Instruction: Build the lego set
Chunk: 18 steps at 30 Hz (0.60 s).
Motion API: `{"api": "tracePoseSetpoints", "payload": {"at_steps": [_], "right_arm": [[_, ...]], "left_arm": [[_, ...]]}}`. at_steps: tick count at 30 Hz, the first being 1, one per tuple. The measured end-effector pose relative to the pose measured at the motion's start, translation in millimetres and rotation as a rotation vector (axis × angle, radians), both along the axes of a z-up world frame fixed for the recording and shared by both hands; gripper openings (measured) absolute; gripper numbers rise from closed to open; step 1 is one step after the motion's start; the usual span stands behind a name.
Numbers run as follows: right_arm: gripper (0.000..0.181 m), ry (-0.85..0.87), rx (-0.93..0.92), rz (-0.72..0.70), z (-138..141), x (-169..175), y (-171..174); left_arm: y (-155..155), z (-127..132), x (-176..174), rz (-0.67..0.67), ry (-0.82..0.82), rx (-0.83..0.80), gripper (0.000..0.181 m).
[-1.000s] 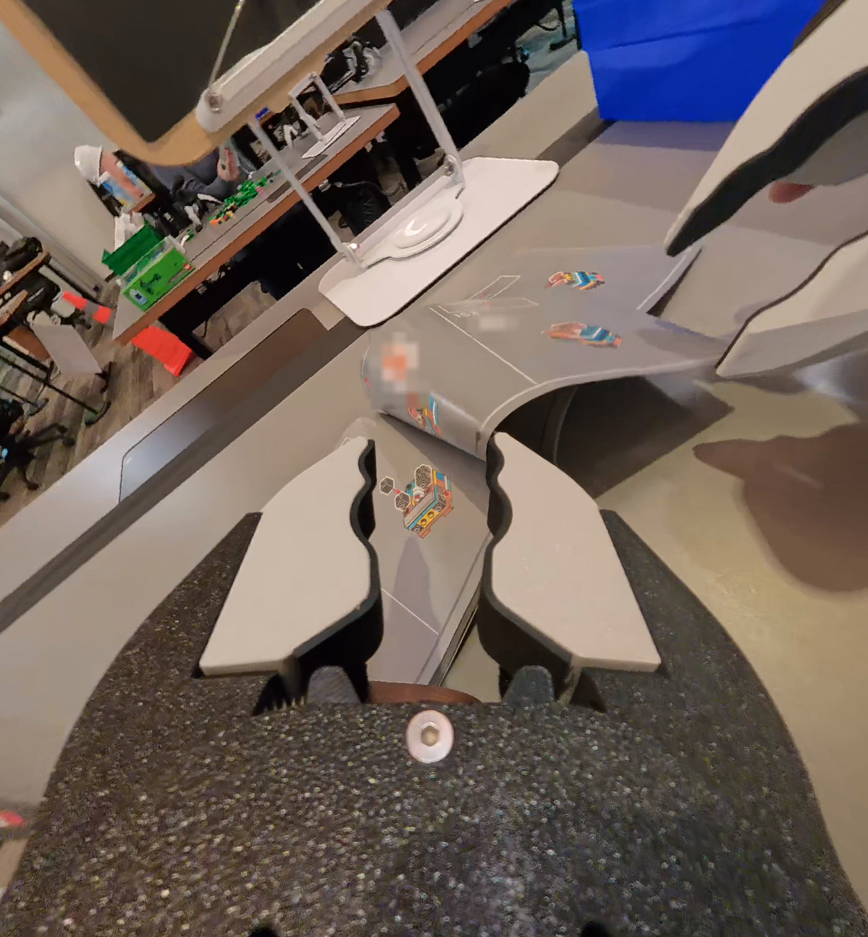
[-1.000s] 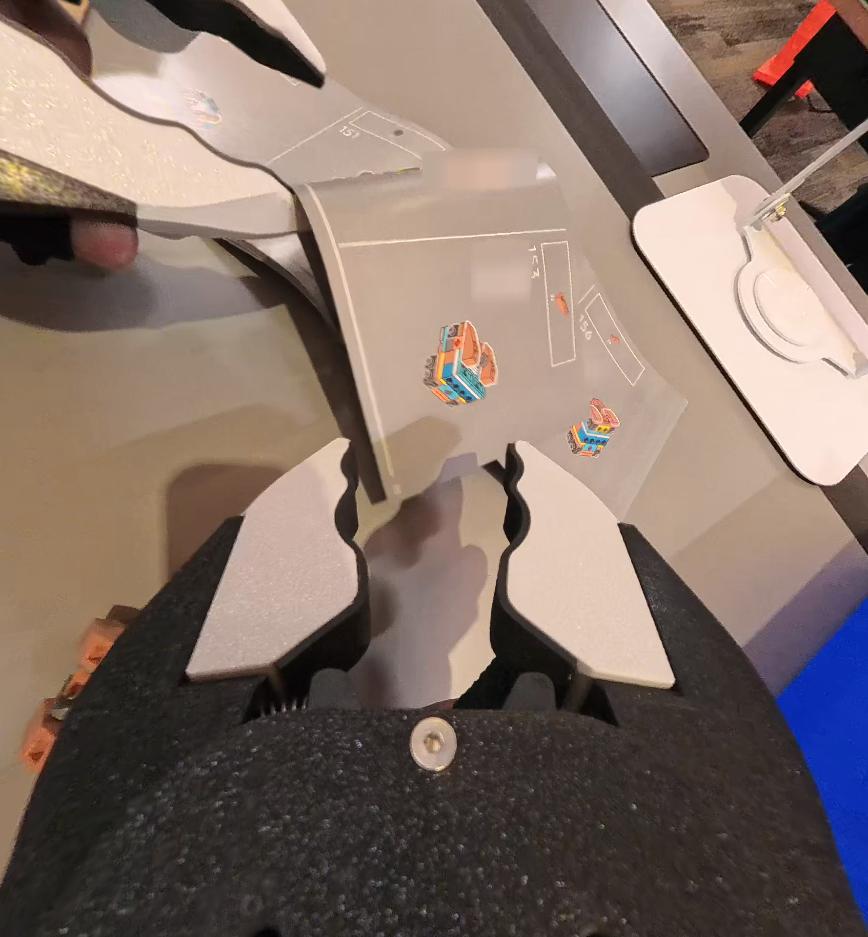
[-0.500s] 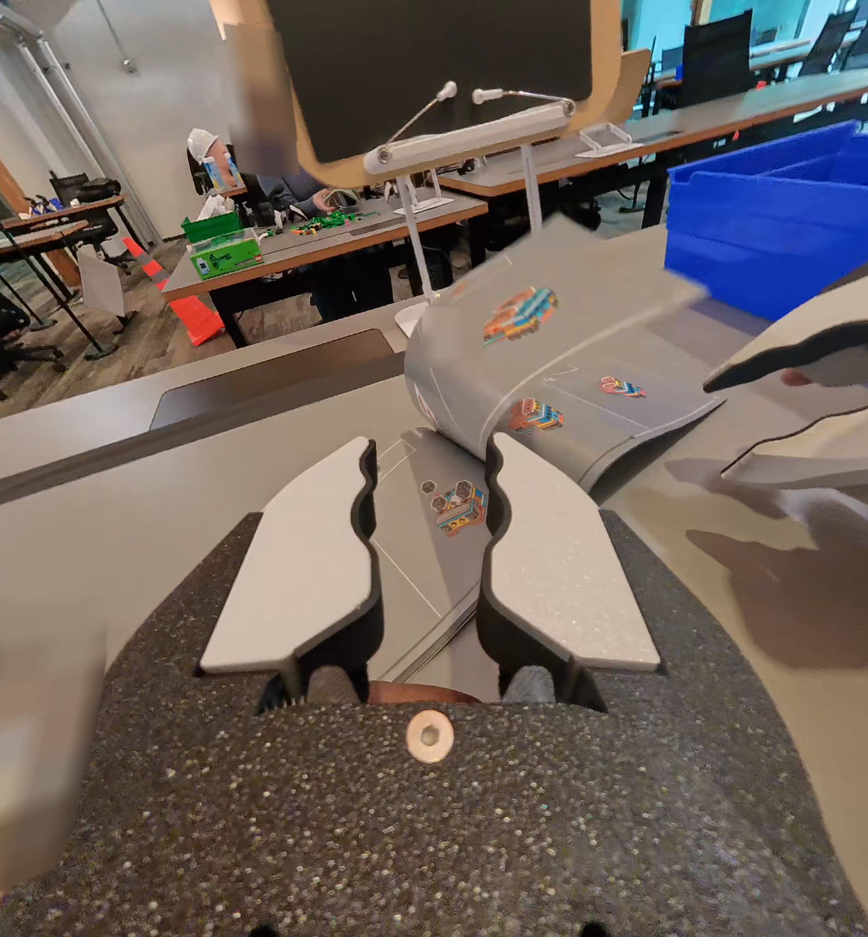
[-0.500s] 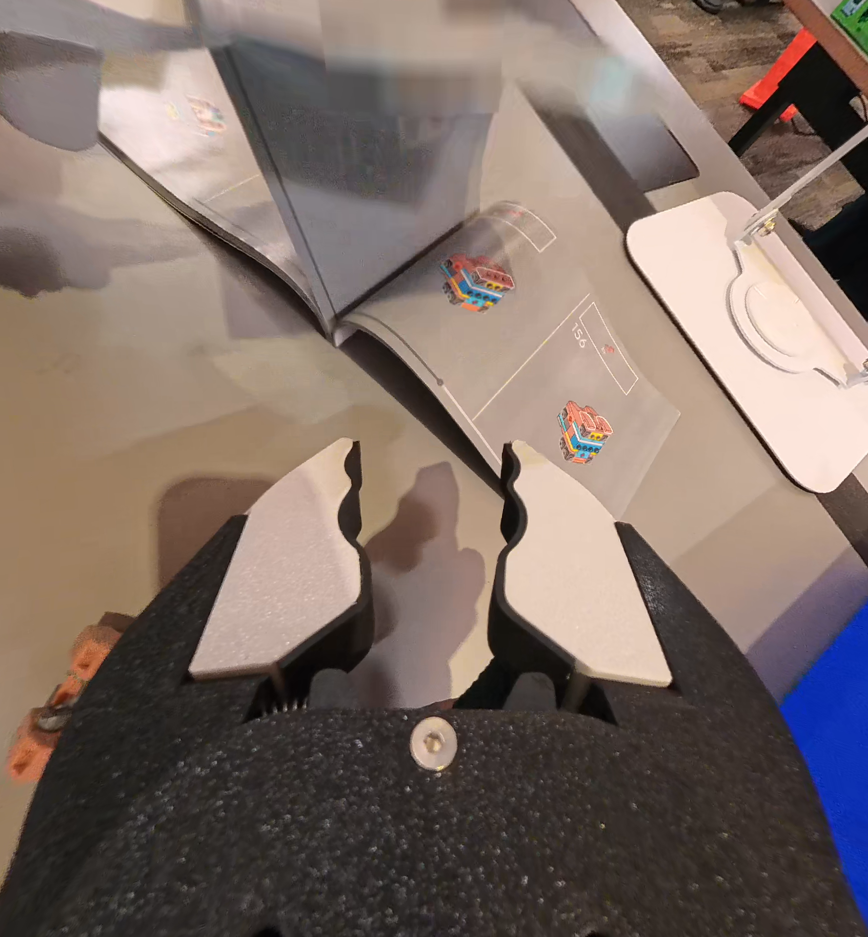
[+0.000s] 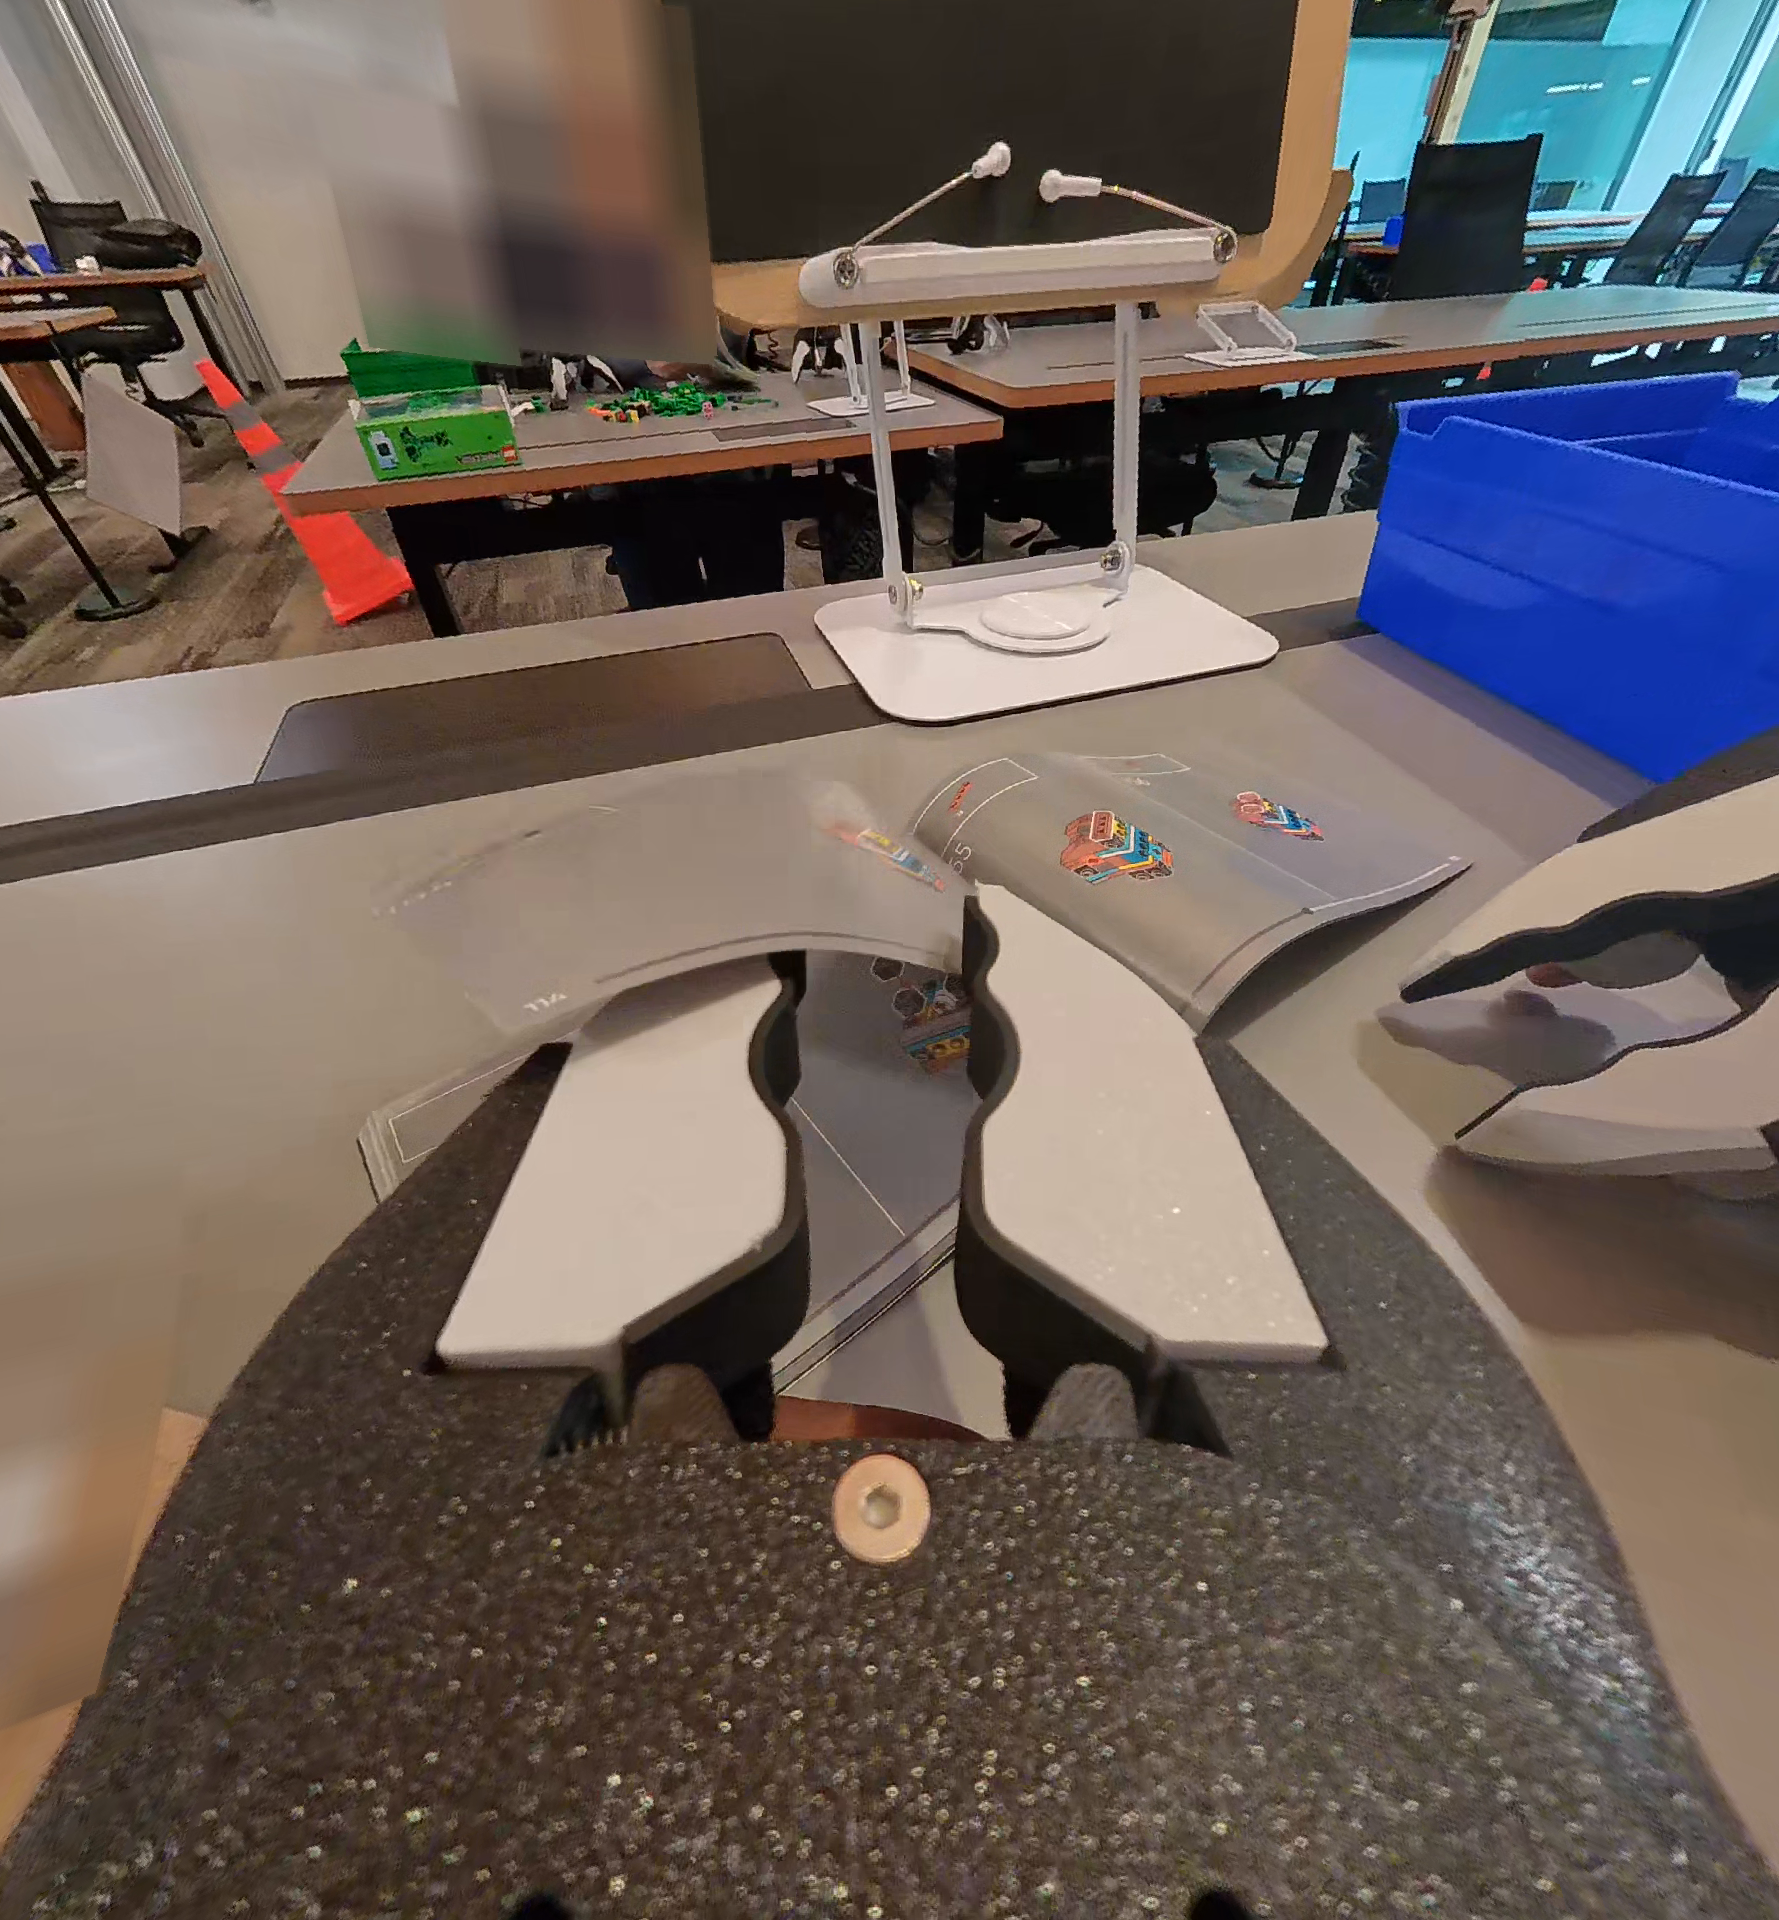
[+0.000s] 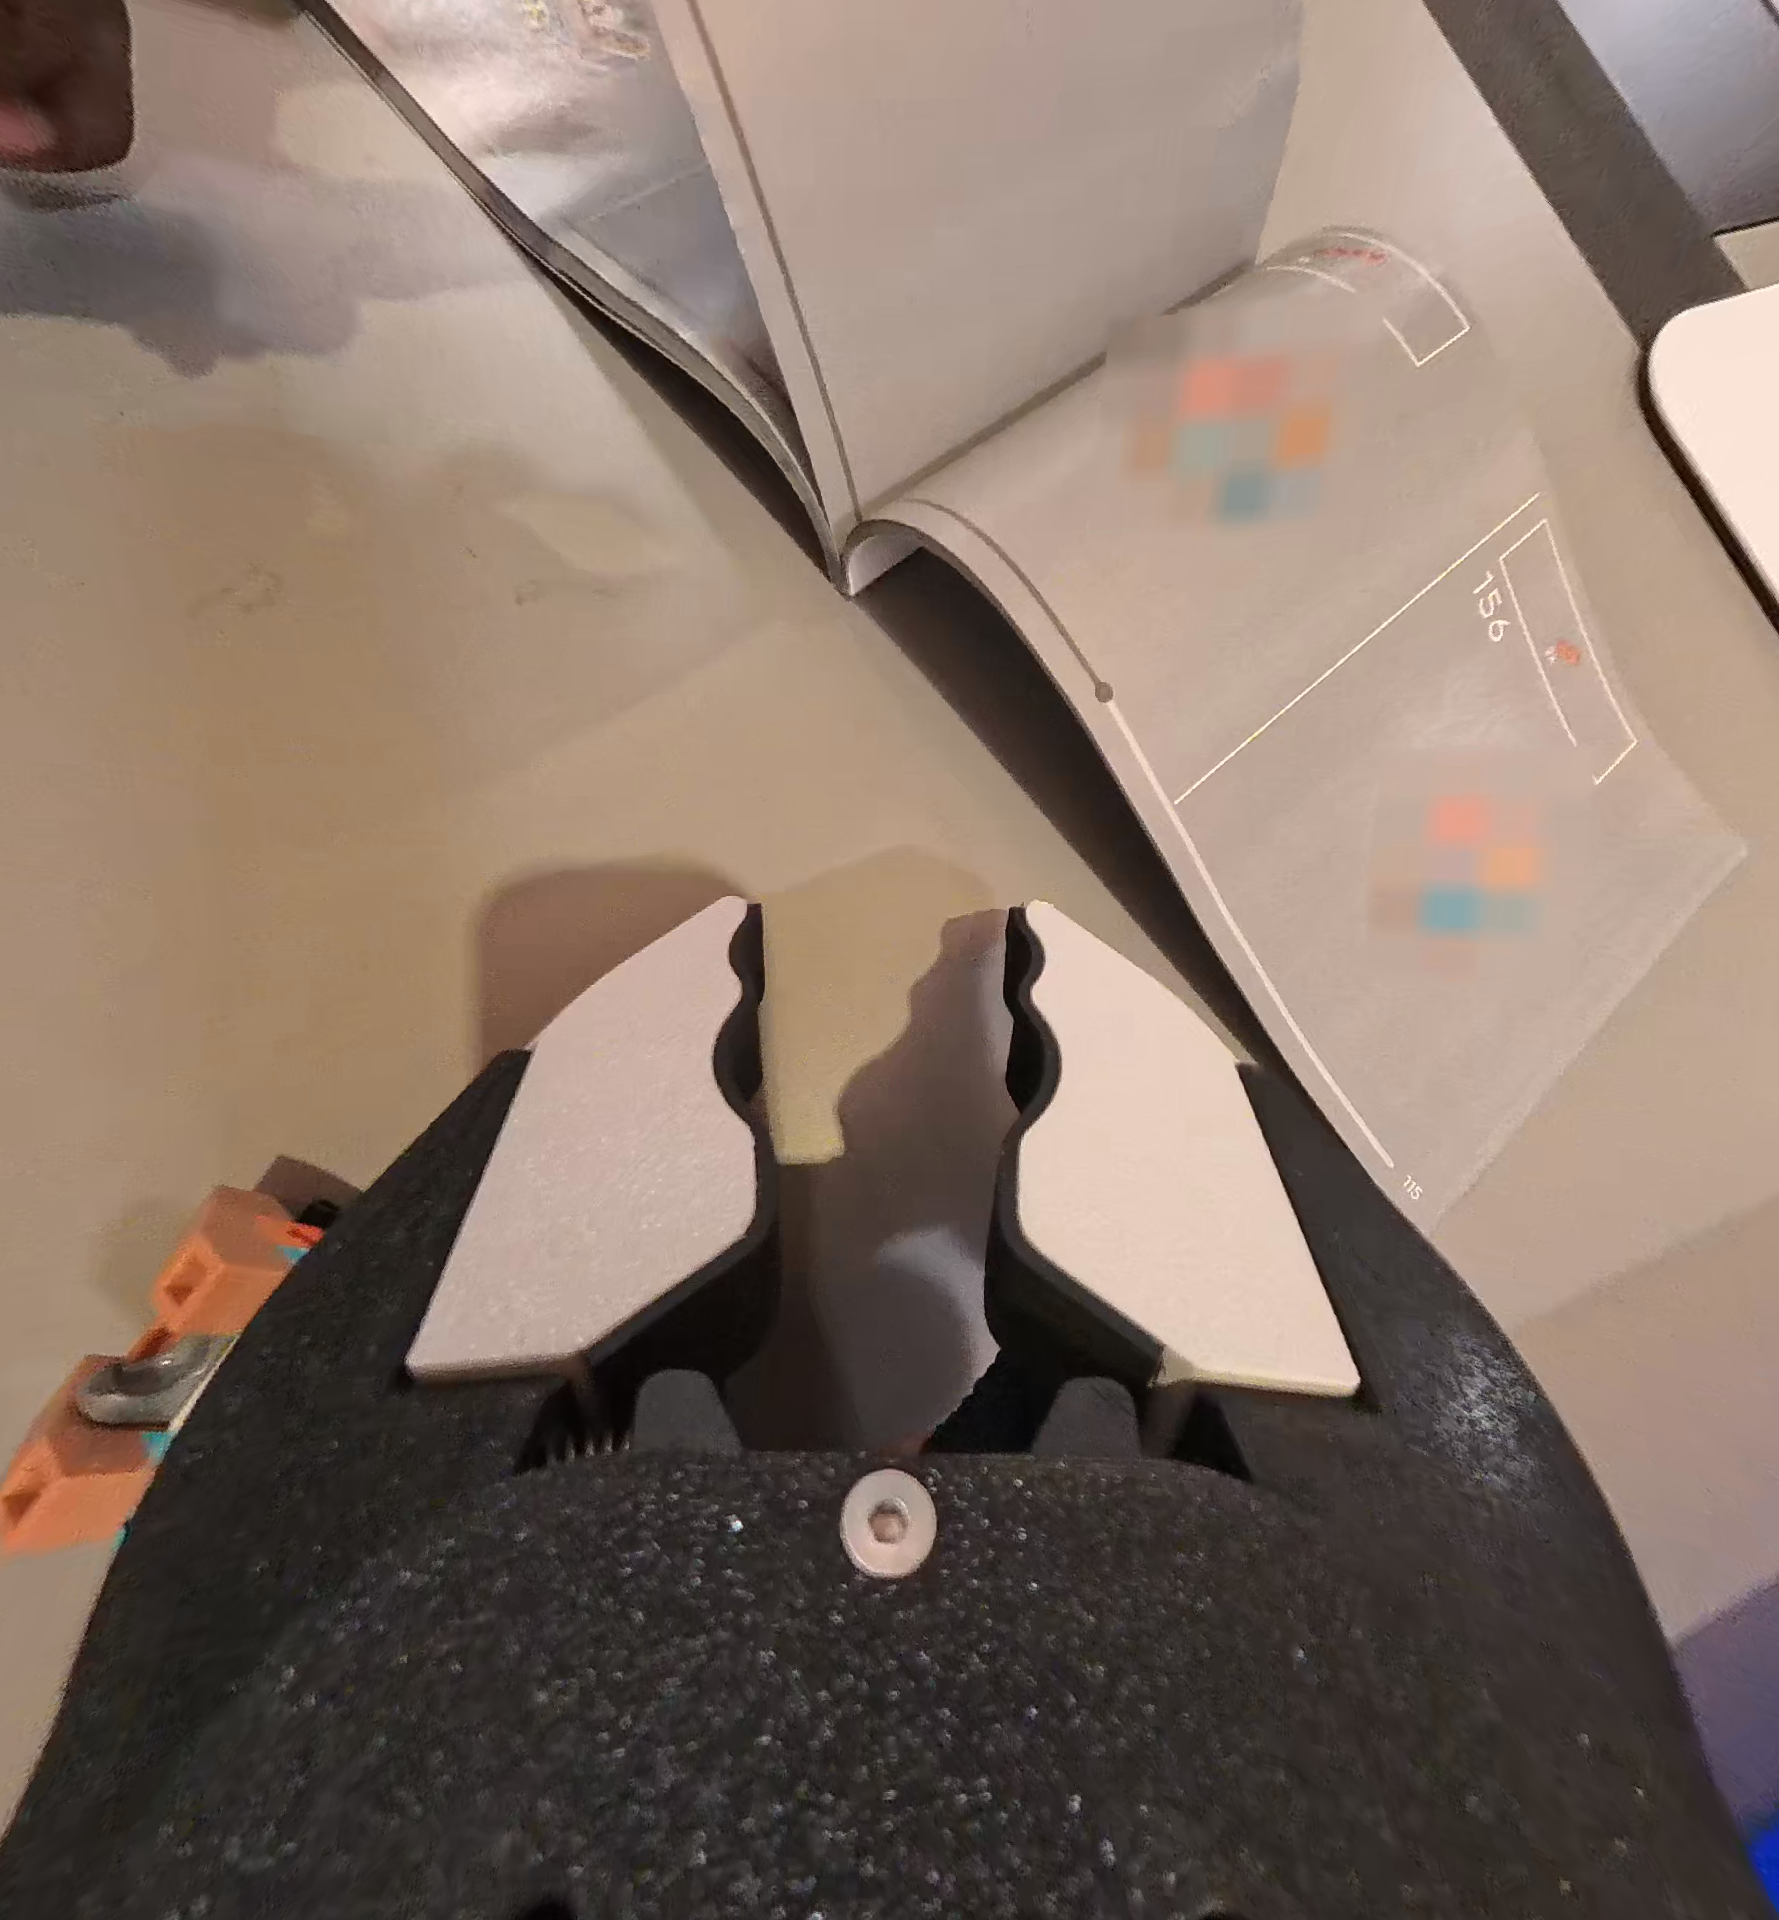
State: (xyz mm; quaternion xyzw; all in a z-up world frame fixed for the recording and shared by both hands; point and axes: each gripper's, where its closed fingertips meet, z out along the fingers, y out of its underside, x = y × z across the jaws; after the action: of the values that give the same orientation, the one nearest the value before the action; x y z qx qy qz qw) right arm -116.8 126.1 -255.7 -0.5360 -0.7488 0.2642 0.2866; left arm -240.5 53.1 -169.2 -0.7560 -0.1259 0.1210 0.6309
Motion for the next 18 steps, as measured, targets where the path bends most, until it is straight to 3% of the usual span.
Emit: {"api": "tracePoseSetpoints", "payload": {"at_steps": [18], "right_arm": [[0.045,0.002,-0.037,0.038,0.4,0.0,-4.5]], "left_arm": [[-0.6,6.5,-3.4,-0.017,0.024,0.035,0.027]]}}
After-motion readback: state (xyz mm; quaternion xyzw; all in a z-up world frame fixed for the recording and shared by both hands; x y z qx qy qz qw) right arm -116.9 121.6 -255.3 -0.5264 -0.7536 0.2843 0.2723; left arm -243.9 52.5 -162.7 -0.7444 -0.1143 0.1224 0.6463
